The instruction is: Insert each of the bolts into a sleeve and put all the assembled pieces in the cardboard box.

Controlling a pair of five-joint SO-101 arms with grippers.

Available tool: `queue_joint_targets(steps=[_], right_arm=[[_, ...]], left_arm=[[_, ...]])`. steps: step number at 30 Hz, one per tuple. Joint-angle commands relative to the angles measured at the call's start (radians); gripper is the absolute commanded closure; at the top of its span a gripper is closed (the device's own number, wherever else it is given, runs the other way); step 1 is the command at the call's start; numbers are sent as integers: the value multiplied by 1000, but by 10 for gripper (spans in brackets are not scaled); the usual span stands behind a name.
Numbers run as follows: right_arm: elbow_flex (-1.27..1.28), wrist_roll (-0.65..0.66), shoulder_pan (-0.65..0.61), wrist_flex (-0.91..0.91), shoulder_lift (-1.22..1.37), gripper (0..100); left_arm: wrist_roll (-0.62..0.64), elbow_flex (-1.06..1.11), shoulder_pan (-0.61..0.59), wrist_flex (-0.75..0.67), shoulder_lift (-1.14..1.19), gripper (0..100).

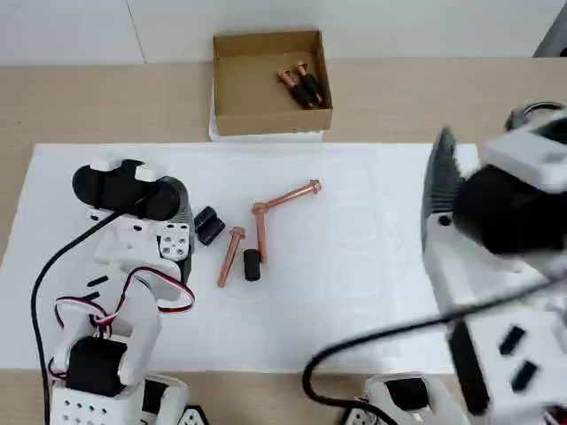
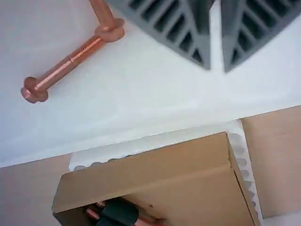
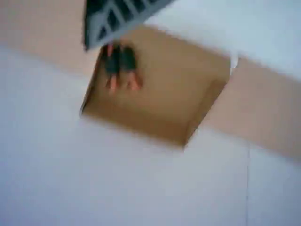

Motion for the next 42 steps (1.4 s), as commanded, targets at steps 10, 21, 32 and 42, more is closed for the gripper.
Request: queue_joint_targets(steps=[10,21,32,42], right_arm=[[767,-359,-13,-355,-61,809],[1352,-407,-374,-759,-50,809],[1504,-568,-437,-924,71,809],[1284,-571,-553,-915,364,809]], left_arm=[[58,-44,2,100,-8,995],[276,-36,-2,206,-5,995],[367,-36,-26,261,-2,995],[333,-35,-218,318,-2,995]])
